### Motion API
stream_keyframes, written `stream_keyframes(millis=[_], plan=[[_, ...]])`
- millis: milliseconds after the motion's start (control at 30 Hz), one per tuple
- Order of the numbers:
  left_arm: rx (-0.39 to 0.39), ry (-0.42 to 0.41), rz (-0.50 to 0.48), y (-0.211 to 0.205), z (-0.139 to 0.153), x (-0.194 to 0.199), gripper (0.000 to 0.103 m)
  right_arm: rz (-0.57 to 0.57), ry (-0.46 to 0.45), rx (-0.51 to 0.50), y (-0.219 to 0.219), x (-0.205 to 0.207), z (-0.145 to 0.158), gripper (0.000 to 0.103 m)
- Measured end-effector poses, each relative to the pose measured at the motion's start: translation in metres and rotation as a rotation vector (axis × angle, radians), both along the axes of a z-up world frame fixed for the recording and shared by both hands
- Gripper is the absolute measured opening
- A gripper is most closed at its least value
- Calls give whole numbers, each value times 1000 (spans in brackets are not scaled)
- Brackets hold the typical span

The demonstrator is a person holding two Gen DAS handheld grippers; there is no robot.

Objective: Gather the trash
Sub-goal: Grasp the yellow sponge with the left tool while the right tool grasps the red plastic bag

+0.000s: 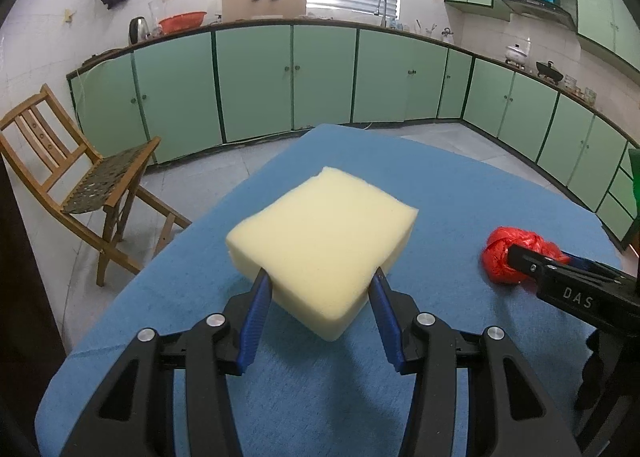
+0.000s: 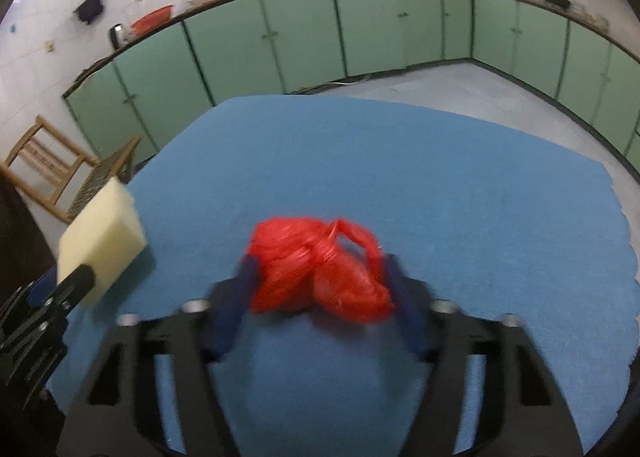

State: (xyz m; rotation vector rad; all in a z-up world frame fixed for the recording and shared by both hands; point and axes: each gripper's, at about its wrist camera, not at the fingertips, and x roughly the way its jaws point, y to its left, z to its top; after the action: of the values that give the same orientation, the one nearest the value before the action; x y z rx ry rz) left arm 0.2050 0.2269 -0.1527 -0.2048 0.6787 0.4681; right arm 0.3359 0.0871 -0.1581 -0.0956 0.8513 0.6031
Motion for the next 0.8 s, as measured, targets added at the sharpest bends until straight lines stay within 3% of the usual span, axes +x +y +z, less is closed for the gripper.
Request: stream_keyframes(millis=[133, 200, 500, 800], plan=[[2, -10, -5, -1, 5, -4, 49, 43, 7, 5, 2, -11, 6, 29], [1, -18, -7, -4, 9, -7, 49, 41, 5, 11, -4, -15, 9, 14], [12, -53, -45, -27, 32, -17, 49, 0, -46, 61, -49, -49, 44, 13], [23, -111, -137, -73, 69, -28, 49, -66, -134, 126, -98, -84, 98, 13]])
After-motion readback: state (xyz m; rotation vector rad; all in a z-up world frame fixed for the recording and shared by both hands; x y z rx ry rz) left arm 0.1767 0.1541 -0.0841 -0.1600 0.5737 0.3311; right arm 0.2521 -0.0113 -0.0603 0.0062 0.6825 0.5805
